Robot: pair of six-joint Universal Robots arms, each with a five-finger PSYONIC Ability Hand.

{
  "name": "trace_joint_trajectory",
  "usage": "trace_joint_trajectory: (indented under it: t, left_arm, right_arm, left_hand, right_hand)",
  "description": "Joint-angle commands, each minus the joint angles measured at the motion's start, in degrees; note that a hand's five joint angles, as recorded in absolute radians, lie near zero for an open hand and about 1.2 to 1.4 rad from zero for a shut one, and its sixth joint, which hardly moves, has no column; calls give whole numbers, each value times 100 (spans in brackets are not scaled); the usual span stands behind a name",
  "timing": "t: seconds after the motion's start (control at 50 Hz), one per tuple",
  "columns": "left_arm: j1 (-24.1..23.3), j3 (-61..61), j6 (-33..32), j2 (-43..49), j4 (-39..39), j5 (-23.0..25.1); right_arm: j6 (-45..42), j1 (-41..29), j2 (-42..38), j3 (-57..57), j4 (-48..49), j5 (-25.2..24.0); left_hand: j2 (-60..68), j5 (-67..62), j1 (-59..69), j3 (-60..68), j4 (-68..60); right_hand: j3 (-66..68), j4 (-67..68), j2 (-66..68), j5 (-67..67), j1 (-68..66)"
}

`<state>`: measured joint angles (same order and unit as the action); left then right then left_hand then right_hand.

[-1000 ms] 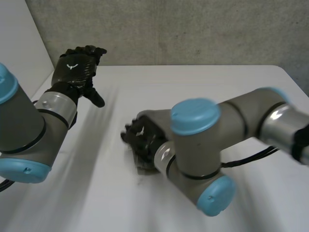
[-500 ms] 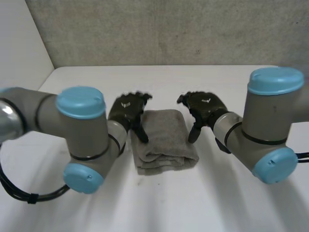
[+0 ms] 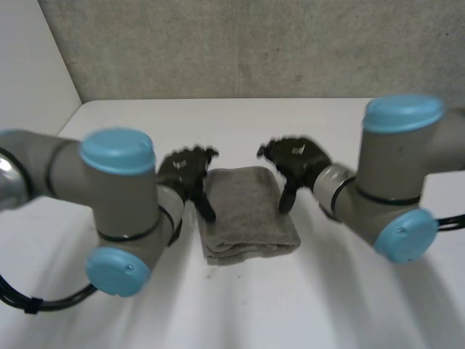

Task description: Fold the towel.

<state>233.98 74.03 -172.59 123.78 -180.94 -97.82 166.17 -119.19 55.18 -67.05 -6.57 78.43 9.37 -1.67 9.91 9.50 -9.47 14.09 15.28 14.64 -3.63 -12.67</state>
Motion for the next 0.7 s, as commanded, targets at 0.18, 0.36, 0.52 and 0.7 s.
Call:
trace_joint_trajectory:
  t: [0.18, 0.36, 0.52, 0.7]
  left_arm:
    - [947, -477, -117, -2269, 1393, 61]
    - [983, -407, -117, -2543, 1509, 62]
    - [930, -169, -117, -2745, 1447, 53]
    - [904, -64, -108, -2833, 1377, 62]
  right_arm:
    - [372, 555, 2164, -106, -73, 1236]
    - [434, 687, 2445, -502, -248, 1245]
    - [381, 599, 2392, -660, -117, 1289]
    - [390, 686, 2392, -687, -73, 1254]
  left_hand:
    - [63, 167, 9, 50, -53]
    - [63, 167, 9, 50, -53]
    - [63, 167, 9, 50, -53]
    - [63, 167, 9, 50, -53]
  right_hand:
    - [-409, -528, -464, 363, 267]
    - [-409, -528, -464, 363, 267]
    - [-409, -528, -464, 363, 267]
    - [-409, -528, -464, 363, 267]
